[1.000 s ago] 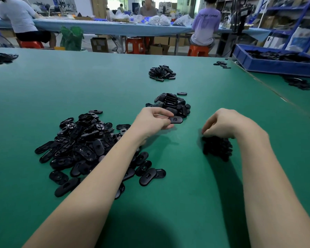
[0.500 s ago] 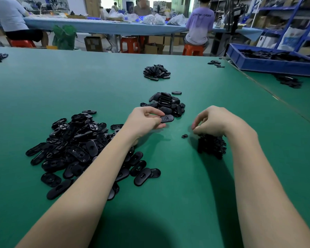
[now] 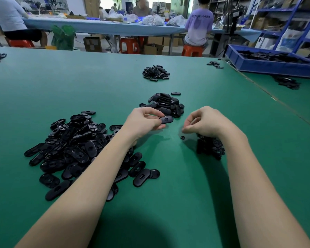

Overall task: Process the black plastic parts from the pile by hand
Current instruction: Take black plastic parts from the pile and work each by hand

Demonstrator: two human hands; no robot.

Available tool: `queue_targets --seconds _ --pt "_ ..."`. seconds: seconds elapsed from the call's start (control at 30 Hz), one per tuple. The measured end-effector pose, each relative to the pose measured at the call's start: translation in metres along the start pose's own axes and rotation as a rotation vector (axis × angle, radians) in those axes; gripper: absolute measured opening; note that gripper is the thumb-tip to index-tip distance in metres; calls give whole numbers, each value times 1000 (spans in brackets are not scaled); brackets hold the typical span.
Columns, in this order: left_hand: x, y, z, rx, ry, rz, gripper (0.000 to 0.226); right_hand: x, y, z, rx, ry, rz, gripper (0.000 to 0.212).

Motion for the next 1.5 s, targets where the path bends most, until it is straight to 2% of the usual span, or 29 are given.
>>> queue_targets --seconds 0.13,0.3,0.47,0.7,0.8,1.03,1.27,1.5 --pt "0 1 1 -23 -19 10 19 0 -10 3 336 45 -156 7" --pt "1 -1 3 -128 -63 -5 23 2 -13 13 485 20 -155 2" --pt "1 -1 5 -234 -82 -12 22 4 -10 15 503 40 -117 1" --pt "2 -1 5 -237 -86 -16 18 7 -12 19 544 67 -122 11" --pt "2 -1 5 -227 -89 -18 17 6 -14 17 547 86 -148 7" --pt "2 -1 4 -230 -87 -17 18 3 -19 20 492 4 -193 10" --pt "2 0 3 -231 -95 -5 19 2 -21 19 483 -3 -247 18" --pt "2 1 5 -250 -92 4 19 7 -16 14 425 107 -174 3"
Point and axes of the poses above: each hand's wrist, its own x-axis towards the middle knuckle, its own z-axis out of the palm, y = z × x, the point moved 4 cm from there along x, towards the middle knuckle, and after that the axes turned 15 degrees about -y, right-handed, at the moved point
